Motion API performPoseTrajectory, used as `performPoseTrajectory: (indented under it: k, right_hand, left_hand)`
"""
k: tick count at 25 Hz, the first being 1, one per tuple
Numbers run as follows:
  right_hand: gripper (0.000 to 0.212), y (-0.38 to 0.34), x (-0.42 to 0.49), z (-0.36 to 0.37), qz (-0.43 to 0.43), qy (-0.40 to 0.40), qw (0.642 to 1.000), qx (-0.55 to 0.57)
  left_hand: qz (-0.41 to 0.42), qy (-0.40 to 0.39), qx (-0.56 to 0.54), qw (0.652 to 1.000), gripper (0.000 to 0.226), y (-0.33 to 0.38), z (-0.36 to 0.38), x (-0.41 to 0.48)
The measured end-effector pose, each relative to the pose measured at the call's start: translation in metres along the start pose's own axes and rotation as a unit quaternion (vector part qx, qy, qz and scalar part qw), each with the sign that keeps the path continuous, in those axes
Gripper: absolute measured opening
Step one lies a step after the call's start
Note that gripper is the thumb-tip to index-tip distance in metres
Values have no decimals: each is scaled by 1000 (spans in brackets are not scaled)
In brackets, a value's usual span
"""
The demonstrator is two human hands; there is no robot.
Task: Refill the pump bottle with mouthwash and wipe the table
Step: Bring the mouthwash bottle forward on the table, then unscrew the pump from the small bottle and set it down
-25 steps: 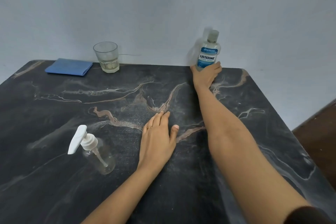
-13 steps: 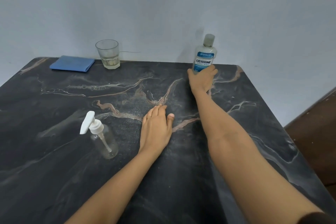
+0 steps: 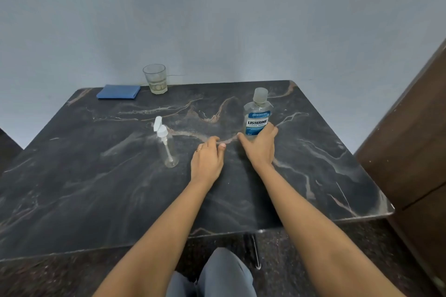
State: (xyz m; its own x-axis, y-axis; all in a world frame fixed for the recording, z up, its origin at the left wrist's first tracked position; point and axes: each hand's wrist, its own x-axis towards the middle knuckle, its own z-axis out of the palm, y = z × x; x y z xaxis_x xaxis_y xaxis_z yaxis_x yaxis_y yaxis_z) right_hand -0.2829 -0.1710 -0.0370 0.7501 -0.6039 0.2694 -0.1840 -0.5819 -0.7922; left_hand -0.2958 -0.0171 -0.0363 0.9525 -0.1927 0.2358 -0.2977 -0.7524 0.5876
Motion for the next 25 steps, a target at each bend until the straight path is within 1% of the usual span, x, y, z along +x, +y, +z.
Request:
performPoseTrajectory:
  k: [5, 9, 11, 12, 14, 15, 16, 17, 18, 19, 20, 22, 23, 24, 25]
  right_hand:
    - [73, -4, -45, -24, 7, 1, 1000, -18]
    - [75, -7, -65, -28, 9, 8, 1000, -16]
    - [80, -9, -68, -29, 12, -4, 1000, 1]
    - [86, -9, -69, -30, 21, -8, 1000, 14]
    - [102, -12, -76, -31, 46, 10, 998, 39]
    - [104, -15, -85, -31, 40, 42, 997, 49]
    - [97, -21, -98, -30, 9, 75, 995, 60]
    - [86, -29, -113, -26, -39, 95, 992, 78]
    - [74, -40, -126, -21, -88, 92, 987, 103]
    - [63, -52, -135, -15, -125, 70, 981, 134]
    - [56, -65, -139, -9, -146, 36, 975, 164]
    - [49, -94, -134, 6, -157, -38, 966, 203]
    - [49, -107, -128, 16, -156, -76, 962, 212]
    - [51, -118, -122, 26, -154, -113, 957, 217]
    - [54, -126, -116, 36, -146, -147, 953, 220]
  left_hand:
    - [-15, 25, -25, 999, 32, -8, -14, -37]
    - [-15, 34, -33, 999, 32, -14, -23, -57]
    - [-17, 38, -43, 998, 31, -16, -30, -63]
    - [-21, 46, -51, 997, 30, -18, -34, -66]
    - [-20, 97, -47, 994, 28, -27, -47, -71]
    - [-16, 139, -29, 990, 27, -35, -54, -72]
    - [-21, 180, -12, 983, 26, -44, -61, -71]
    - [-36, 213, -6, 976, 27, -55, -68, -69]
    - [-58, 225, -14, 973, 31, -67, -73, -66]
    - [-82, 217, -34, 972, 40, -76, -77, -61]
    - [-104, 191, -63, 974, 52, -83, -77, -57]
    - [-132, 130, -109, 977, 70, -90, -78, -49]
    - [-139, 112, -110, 978, 74, -91, -78, -45]
    - [-141, 103, -102, 979, 72, -92, -78, -41]
    - [-140, 103, -95, 980, 65, -92, -78, -38]
